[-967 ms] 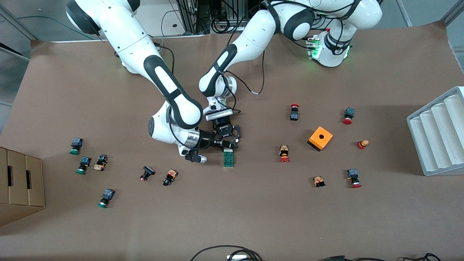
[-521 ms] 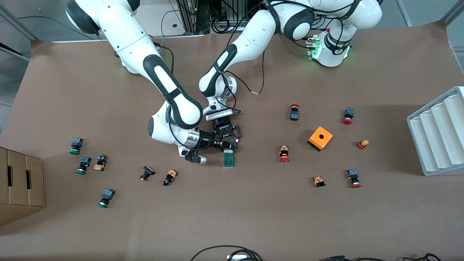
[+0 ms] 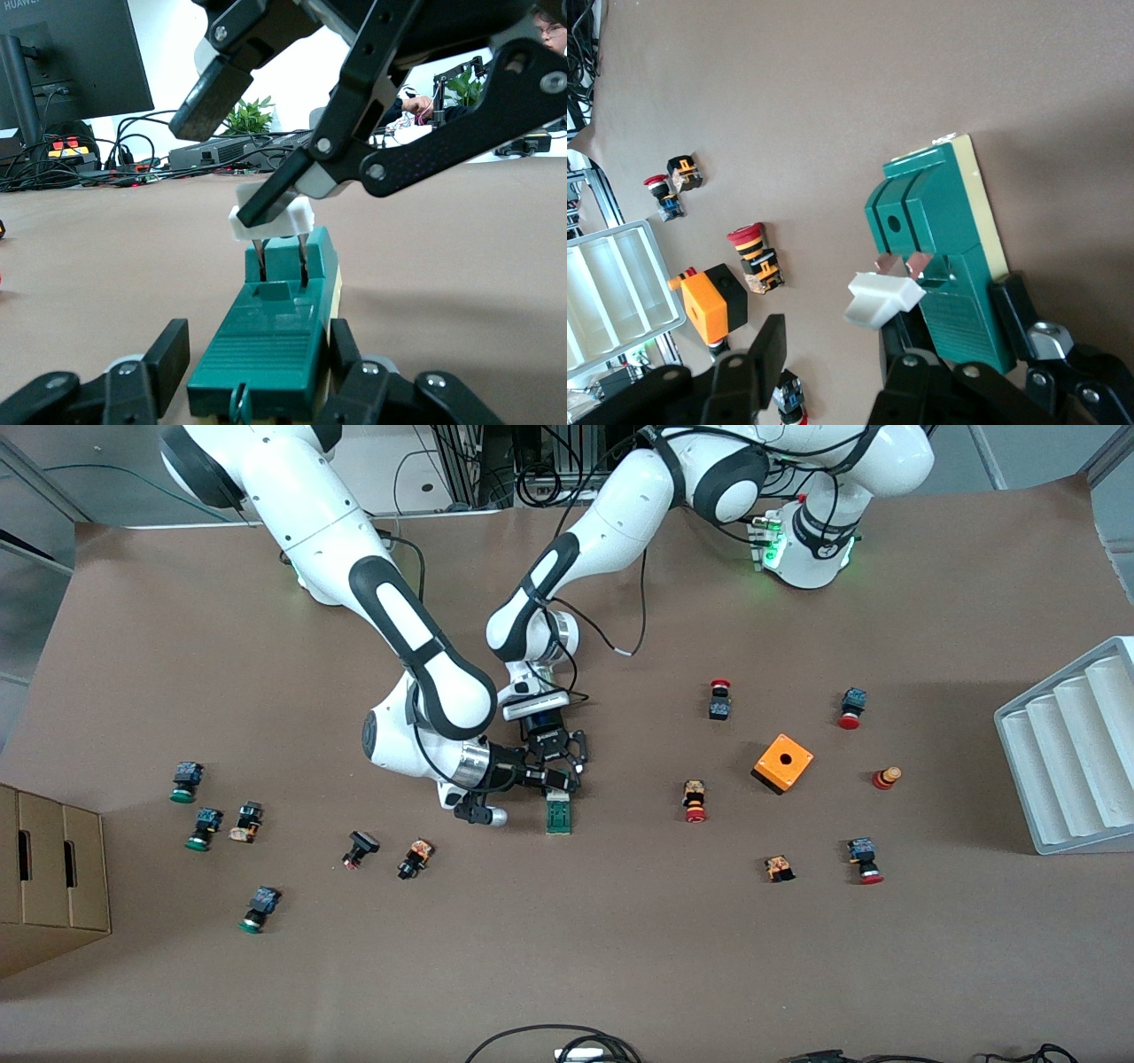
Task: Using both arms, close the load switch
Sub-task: 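Push the white lever further over with the right gripper, then press the white lever down flat with the right gripper fingertip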
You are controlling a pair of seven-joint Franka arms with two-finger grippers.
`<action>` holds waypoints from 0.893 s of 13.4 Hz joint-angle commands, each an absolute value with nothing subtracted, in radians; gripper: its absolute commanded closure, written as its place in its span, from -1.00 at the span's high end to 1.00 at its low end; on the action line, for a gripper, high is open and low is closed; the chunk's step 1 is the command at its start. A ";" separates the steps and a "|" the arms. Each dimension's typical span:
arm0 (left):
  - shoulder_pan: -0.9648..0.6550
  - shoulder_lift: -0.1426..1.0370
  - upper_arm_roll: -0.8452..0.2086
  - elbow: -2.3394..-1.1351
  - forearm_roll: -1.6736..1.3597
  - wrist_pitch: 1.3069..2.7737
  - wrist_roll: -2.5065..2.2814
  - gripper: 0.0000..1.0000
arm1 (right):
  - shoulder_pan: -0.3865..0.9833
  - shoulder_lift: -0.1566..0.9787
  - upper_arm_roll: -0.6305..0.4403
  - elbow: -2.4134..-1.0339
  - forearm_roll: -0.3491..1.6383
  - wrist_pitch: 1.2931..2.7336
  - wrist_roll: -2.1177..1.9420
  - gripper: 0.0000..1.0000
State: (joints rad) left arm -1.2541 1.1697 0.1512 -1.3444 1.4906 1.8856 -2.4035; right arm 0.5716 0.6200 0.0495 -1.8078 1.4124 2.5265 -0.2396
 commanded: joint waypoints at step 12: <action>-1.247 1.200 0.150 -1.402 1.440 1.821 -2.428 0.40 | 0.571 0.627 0.049 -1.769 1.420 2.542 -0.232 -0.01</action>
